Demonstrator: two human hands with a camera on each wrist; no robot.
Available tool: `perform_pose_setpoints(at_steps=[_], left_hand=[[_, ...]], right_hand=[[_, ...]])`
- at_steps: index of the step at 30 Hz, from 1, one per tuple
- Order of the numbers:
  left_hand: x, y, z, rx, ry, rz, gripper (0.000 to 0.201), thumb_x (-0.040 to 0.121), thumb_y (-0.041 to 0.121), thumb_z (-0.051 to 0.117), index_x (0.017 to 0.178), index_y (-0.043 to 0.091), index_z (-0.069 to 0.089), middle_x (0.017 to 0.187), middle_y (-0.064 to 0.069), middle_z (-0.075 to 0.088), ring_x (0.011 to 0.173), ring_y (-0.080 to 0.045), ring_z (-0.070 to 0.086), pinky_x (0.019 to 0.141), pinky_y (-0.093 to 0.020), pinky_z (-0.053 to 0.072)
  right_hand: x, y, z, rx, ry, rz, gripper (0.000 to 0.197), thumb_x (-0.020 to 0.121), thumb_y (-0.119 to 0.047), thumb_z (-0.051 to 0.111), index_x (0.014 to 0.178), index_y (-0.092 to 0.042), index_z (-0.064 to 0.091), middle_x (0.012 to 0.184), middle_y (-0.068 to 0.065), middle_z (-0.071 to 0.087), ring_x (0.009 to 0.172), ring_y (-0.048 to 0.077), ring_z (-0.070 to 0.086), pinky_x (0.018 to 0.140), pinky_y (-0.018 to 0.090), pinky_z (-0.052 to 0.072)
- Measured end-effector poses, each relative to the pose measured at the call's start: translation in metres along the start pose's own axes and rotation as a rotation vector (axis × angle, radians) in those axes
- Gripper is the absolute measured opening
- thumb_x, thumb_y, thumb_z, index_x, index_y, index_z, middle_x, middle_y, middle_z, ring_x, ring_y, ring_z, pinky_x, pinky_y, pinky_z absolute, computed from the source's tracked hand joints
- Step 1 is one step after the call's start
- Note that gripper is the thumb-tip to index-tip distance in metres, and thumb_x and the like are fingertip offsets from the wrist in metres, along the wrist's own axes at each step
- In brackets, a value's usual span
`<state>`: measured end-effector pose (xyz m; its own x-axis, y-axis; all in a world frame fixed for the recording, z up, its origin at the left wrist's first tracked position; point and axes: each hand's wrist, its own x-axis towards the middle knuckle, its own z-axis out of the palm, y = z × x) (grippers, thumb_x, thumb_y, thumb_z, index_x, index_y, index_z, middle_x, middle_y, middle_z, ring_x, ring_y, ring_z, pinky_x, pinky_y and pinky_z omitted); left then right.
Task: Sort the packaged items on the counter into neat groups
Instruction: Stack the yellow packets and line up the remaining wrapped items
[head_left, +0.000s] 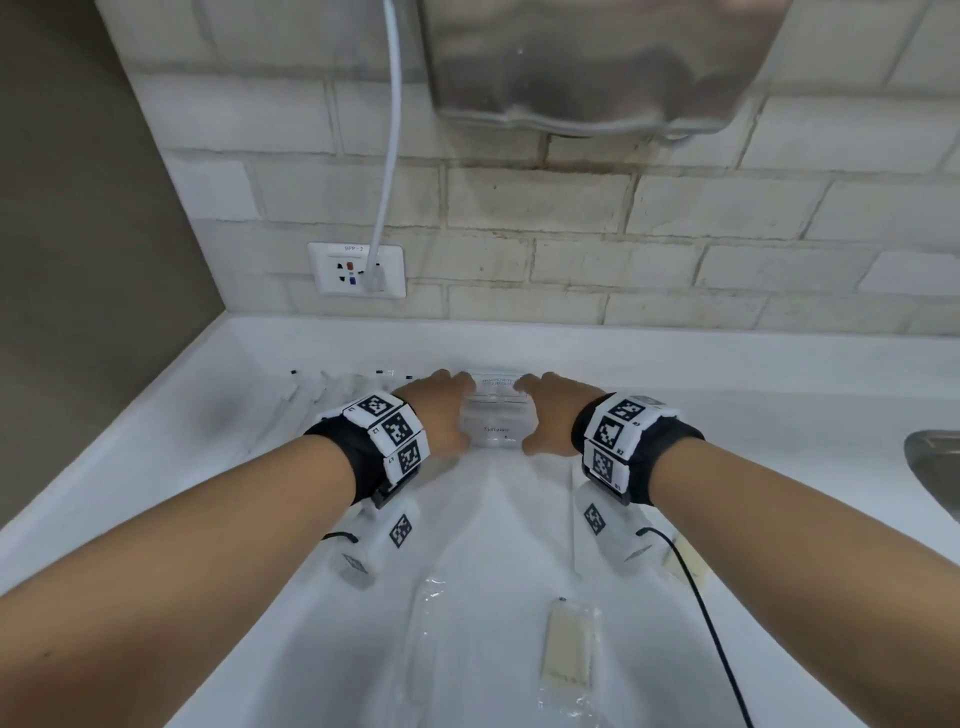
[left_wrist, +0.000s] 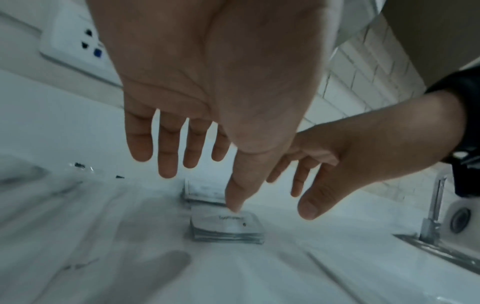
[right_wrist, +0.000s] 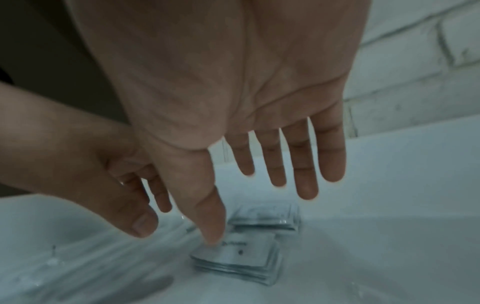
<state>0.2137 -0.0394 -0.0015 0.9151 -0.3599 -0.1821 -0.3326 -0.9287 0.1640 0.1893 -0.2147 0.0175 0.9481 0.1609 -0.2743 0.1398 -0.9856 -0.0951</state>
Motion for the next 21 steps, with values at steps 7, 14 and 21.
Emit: perform_pose_setpoints(at_steps=[7, 14, 21], left_hand=[[-0.103, -0.01, 0.012, 0.034, -0.053, -0.089, 0.058, 0.084, 0.062, 0.054, 0.129, 0.025, 0.052, 0.126, 0.002, 0.059, 0.113, -0.019, 0.058, 0.094, -0.034, 0.047], [-0.183, -0.003, 0.064, 0.044, -0.237, -0.213, 0.066, 0.063, 0.085, 0.049, 0.063, 0.019, 0.05, 0.065, 0.002, 0.055, 0.059, -0.016, 0.054, 0.059, -0.025, 0.044], [-0.191, 0.018, 0.074, -0.079, -0.141, -0.249, 0.04, 0.083, 0.038, 0.064, 0.058, 0.014, 0.043, 0.061, 0.001, 0.047, 0.057, -0.016, 0.05, 0.051, -0.023, 0.037]], right_hand=[[-0.077, -0.006, 0.031, -0.091, -0.239, 0.118, 0.059, 0.096, -0.041, 0.05, 0.146, -0.012, 0.036, 0.149, 0.007, 0.041, 0.136, 0.027, 0.041, 0.111, 0.04, 0.035], [-0.121, -0.015, 0.083, -0.048, -0.149, 0.235, 0.046, 0.092, -0.039, 0.049, 0.13, -0.013, 0.05, 0.132, 0.012, 0.046, 0.117, 0.032, 0.051, 0.096, 0.039, 0.045], [-0.141, -0.016, 0.102, 0.127, 0.037, 0.308, 0.036, 0.088, -0.01, 0.06, 0.122, -0.008, 0.049, 0.122, 0.012, 0.051, 0.1, 0.03, 0.061, 0.085, 0.035, 0.052]])
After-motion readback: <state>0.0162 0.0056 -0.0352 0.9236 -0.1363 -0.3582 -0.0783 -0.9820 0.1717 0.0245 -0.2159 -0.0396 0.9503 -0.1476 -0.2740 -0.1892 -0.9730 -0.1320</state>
